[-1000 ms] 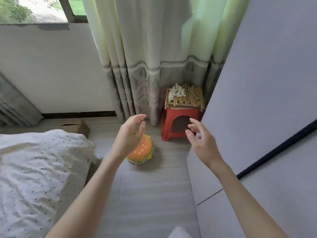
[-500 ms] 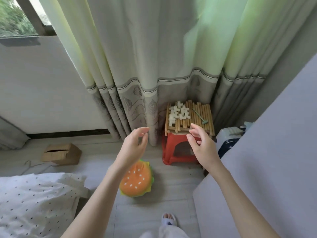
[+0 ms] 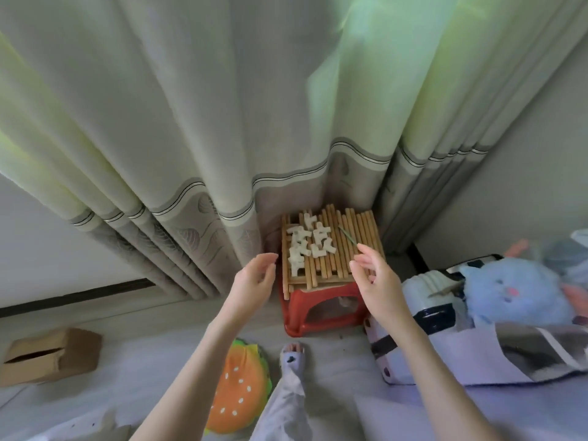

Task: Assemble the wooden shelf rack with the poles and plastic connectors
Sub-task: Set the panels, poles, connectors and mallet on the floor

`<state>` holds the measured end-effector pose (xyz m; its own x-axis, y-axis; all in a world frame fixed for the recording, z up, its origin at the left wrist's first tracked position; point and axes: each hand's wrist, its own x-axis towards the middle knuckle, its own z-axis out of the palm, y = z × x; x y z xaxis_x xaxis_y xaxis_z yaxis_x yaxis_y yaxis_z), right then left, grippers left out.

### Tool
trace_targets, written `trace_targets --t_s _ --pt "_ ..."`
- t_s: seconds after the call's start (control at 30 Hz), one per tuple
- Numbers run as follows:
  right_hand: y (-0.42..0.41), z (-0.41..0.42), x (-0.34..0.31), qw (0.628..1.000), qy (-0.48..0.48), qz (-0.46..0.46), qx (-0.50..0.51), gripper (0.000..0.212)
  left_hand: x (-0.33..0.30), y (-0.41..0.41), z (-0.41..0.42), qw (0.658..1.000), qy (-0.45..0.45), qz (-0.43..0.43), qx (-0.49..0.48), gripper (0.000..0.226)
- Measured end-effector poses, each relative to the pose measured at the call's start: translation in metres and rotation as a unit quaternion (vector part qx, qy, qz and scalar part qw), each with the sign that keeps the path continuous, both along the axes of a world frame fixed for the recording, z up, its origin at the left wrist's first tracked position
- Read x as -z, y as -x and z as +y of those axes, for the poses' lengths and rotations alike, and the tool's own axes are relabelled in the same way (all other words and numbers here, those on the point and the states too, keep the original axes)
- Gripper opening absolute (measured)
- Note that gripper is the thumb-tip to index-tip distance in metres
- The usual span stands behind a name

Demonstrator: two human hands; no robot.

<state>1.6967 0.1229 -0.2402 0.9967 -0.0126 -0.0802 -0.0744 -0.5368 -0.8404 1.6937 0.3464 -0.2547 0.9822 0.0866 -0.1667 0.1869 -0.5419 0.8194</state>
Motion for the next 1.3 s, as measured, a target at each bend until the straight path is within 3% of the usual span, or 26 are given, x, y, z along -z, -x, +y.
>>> trace_targets --t_s 0.2,0.37,0.47,0.63,0.77,0.87,1.0,1.13,1.3 --pt "-0.082 0.002 0.03 0.986 -0.084 0.097 0.108 0.04 0.039 -0.09 0.001 0.987 0.12 0.101 -0.029 0.025" --pt "-0.143 -0.03 0.086 0.96 -0.123 0.178 0.176 0.039 0.095 -0.151 -0.004 0.974 0.141 0.176 -0.036 0.02" --pt "-0.175 -0.06 0.133 0.95 -0.085 0.239 0.181 0.039 0.143 -0.178 -0.01 0.963 0.129 0.228 -0.054 0.018" --pt "-0.226 -0.108 0.228 0.936 0.08 0.334 0.078 0.037 0.24 -0.208 -0.01 0.961 0.04 0.273 0.016 0.031" --pt "-0.259 -0.13 0.27 0.919 0.1 0.365 0.111 0.045 0.279 -0.223 -0.012 0.962 0.076 0.253 -0.068 0.033" --pt "-0.282 -0.133 0.295 0.905 0.08 0.398 0.127 0.048 0.297 -0.235 -0.014 0.934 0.138 0.283 -0.168 0.045" --pt "-0.295 -0.133 0.317 0.887 -0.021 0.434 0.155 0.044 0.299 -0.247 -0.016 0.861 0.302 0.324 -0.251 0.047" --pt "-0.295 -0.132 0.325 0.864 -0.097 0.44 0.226 0.035 0.303 -0.256 -0.01 0.837 0.34 0.345 -0.255 0.054" --pt "-0.293 -0.136 0.323 0.854 -0.137 0.437 0.247 0.032 0.303 -0.257 -0.009 0.823 0.355 0.36 -0.258 0.048"
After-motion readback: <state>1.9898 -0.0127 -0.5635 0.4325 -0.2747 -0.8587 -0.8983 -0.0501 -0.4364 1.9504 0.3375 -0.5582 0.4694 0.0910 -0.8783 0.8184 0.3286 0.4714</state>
